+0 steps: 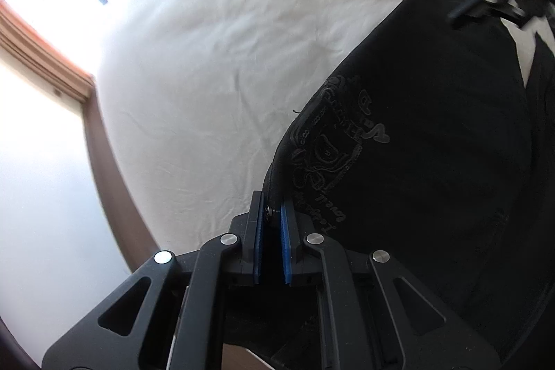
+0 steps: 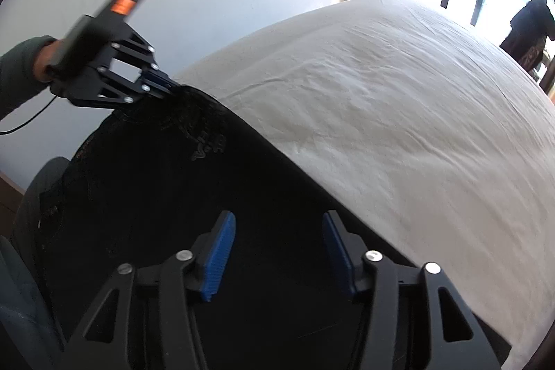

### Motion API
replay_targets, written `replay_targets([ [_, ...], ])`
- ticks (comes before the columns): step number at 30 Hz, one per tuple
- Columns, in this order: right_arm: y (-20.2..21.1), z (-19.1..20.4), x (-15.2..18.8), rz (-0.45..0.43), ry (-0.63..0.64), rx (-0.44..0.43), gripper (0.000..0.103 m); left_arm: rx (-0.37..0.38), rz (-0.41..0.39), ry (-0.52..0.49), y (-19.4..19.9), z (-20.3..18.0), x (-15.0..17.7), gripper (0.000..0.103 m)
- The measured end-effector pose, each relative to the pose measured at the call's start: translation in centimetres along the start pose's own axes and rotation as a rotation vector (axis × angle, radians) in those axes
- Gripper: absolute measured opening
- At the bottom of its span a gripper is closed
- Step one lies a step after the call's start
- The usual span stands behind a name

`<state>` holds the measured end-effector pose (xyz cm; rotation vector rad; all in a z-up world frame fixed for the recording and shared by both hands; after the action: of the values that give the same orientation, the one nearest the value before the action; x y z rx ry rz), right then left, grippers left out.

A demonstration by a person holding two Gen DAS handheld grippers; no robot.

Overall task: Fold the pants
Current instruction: 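Grasp the jeans hem with the left tool while the right tool grasps the other leg hem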

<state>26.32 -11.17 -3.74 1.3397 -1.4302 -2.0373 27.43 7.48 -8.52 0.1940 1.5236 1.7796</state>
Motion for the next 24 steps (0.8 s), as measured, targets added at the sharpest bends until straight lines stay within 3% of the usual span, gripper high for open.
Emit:
replay_targets([
  [3,-1.0,-0.1,-1.1,0.033,0.039,0.006,0.04,-0.05,-0.071,-0.033,2.1,-2.0,1.0,0.007],
  [8,-2.5,-0.1,-2.3,0.076,0.077,0.008,0.039,-0.088,-0.135,-0.043,4.5,-2.0,2.5,0.007],
  [16,-4.0,0.5,-2.6,0.14,0.132,0.03,0.039,-0.079,-0.152,-0.029,4.4,-2.2,2.1,0.007],
  [22,-4.5,0.1,-2.5,0.163,0.111,0.036,0.012,-0.073,-0.155,-0.011,4.8,-2.2,2.6,0.007],
  [24,-4.3,0.2,-2.5,0.155,0.093,0.037,0.011,-0.073,-0.159,0.0,4.8,-1.9,2.6,0.007],
])
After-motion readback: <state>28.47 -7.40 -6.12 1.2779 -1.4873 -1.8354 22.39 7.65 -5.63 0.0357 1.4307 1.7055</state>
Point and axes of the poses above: each gripper's, at about its wrist camera, not at the fingertips, and y roughly against the way its jaws point, z to its left, x to its underside, the point moved 1 cm from there along -y, roughly the way its jaws point, and after that the axes turned 2 degrees about y, right-handed, at the moved point
